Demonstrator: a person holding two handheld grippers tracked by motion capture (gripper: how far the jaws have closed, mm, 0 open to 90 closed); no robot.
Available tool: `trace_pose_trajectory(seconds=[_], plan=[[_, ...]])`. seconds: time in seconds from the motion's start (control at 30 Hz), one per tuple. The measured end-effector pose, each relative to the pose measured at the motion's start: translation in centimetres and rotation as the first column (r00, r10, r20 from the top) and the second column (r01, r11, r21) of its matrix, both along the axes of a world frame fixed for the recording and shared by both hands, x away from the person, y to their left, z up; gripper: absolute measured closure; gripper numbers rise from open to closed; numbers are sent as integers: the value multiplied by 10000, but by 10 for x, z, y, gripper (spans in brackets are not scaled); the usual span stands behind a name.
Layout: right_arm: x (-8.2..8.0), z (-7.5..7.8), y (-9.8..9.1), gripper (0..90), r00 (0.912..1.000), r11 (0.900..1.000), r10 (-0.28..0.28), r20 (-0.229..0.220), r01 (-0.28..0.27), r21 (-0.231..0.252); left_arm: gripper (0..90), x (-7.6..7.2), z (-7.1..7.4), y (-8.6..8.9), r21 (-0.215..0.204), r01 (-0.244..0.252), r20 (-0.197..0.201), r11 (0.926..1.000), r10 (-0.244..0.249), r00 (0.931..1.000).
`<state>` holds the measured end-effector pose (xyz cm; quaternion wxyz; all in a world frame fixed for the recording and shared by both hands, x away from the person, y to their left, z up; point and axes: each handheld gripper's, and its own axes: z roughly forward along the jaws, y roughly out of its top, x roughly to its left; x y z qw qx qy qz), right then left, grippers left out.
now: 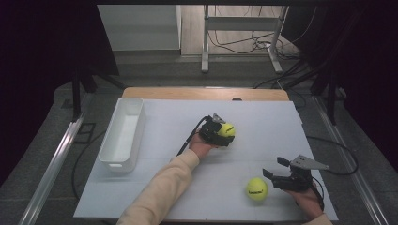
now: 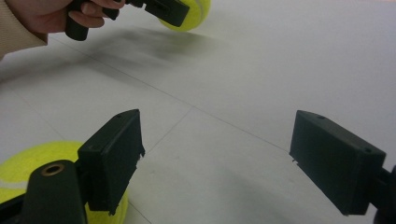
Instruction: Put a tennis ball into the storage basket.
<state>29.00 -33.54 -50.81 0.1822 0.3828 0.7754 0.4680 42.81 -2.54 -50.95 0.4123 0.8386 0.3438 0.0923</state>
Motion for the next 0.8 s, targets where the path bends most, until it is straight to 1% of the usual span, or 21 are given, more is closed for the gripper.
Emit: trace_pose_trajectory(seconds=[0.4,0.57,0.73,0.8], plan=[[0,0,0,174,10000,10000,-53,-22,53,-10,261,-6,3,9,-191,-26,1,9998,26,10000],[0,0,0,174,10000,10000,-69,-26,69,-13,261,-10,5,14,-193,23,85,9998,-22,10000],[0,0,0,174,10000,10000,-65,-20,65,-27,261,-12,6,17,-264,50,81,9996,-48,10000],[0,0,0,174,10000,10000,-66,-22,66,-31,261,-13,7,19,-364,52,88,9993,-49,9999]])
